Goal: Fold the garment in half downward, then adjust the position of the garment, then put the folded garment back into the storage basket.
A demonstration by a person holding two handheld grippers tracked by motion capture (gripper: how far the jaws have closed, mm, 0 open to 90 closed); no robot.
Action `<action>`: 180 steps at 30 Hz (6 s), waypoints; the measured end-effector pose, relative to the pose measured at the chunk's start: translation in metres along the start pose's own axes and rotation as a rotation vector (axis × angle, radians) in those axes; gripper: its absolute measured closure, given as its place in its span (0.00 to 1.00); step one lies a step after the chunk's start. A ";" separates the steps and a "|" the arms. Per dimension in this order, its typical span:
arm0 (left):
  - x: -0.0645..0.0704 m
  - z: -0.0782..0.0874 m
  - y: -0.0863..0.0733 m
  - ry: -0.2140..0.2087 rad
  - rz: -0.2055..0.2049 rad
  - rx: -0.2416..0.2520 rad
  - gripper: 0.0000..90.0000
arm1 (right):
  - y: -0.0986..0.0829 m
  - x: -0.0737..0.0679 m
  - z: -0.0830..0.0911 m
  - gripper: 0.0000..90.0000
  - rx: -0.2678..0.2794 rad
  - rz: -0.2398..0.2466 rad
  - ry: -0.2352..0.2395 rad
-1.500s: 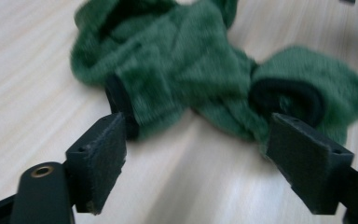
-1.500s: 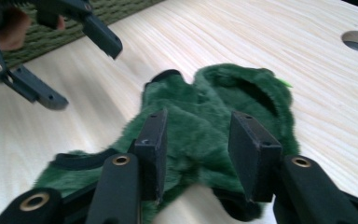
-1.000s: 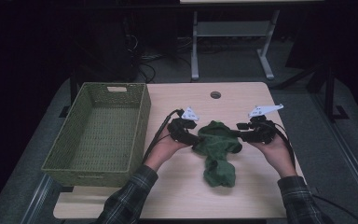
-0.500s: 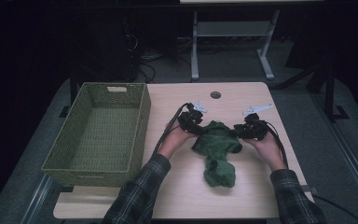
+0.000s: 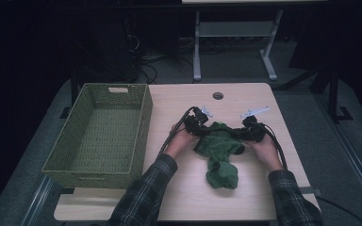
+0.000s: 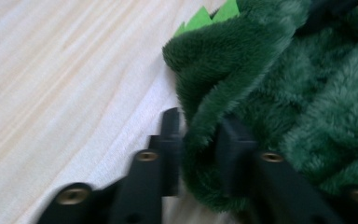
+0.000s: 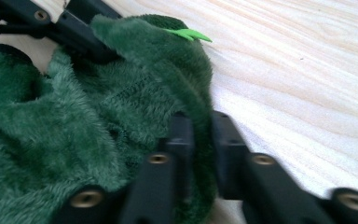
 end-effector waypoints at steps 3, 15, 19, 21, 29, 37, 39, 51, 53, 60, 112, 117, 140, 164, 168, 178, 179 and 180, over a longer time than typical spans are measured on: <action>0.000 0.002 0.000 -0.006 0.010 0.004 0.96 | 0.000 -0.001 0.001 0.96 -0.003 0.008 -0.004; 0.005 0.033 0.012 -0.013 0.029 0.078 0.96 | 0.006 -0.012 0.030 0.97 0.053 0.033 -0.015; 0.010 0.049 0.017 -0.014 0.026 0.112 0.96 | 0.007 -0.017 0.043 0.97 0.068 0.039 -0.016; 0.013 0.056 0.019 -0.015 0.025 0.129 0.96 | 0.007 -0.021 0.050 0.97 0.078 0.051 -0.011; 0.030 0.082 0.022 -0.013 -0.001 0.174 0.96 | 0.005 -0.044 0.075 0.97 0.107 0.111 0.001; 0.052 0.100 0.017 -0.023 -0.046 0.215 0.96 | -0.007 -0.065 0.095 0.97 0.129 0.167 0.028; 0.057 0.104 0.015 -0.033 -0.046 0.227 0.96 | -0.011 -0.068 0.098 0.97 0.130 0.175 0.034; 0.086 0.116 -0.006 -0.082 -0.053 0.268 0.96 | -0.044 -0.080 0.110 0.97 0.149 0.188 0.105; 0.092 0.117 -0.010 -0.095 -0.068 0.277 0.96 | -0.052 -0.083 0.112 0.97 0.149 0.188 0.120; 0.107 0.116 -0.023 -0.124 -0.087 0.292 0.96 | -0.072 -0.091 0.115 0.97 0.147 0.203 0.143; 0.171 0.097 -0.059 -0.361 -0.126 0.247 0.55 | -0.140 -0.091 0.109 0.57 -0.021 0.178 0.239; 0.166 0.109 -0.058 -0.341 -0.128 0.284 0.60 | -0.133 -0.092 0.122 0.69 0.030 0.188 0.225; 0.150 0.062 -0.051 -0.253 -0.109 0.141 0.99 | -0.122 -0.085 0.067 1.00 -0.105 0.196 0.151; 0.156 0.104 -0.054 -0.296 -0.091 0.171 0.97 | -0.096 -0.036 0.102 1.00 0.040 0.107 0.045; 0.164 0.104 -0.054 -0.332 -0.098 0.164 0.98 | -0.072 -0.026 0.091 1.00 0.068 0.088 0.059; 0.186 0.087 -0.045 -0.415 -0.122 0.172 0.99 | -0.037 -0.035 0.039 1.00 0.001 0.100 0.138; 0.188 0.085 -0.043 -0.420 -0.125 0.174 0.99 | -0.036 -0.040 0.034 1.00 -0.011 0.113 0.152; 0.192 0.079 -0.041 -0.428 -0.126 0.180 0.99 | -0.035 -0.042 0.032 1.00 -0.016 0.119 0.158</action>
Point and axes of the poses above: each handheld gripper's, and its own axes: z roughly backward along the jaws, y roughly out of its top, x roughly to its right, the point moved 3 cm from there along -z, roughly forward along the jaws, and after that the axes turned 12 degrees about -z, right-handed, at the moved point
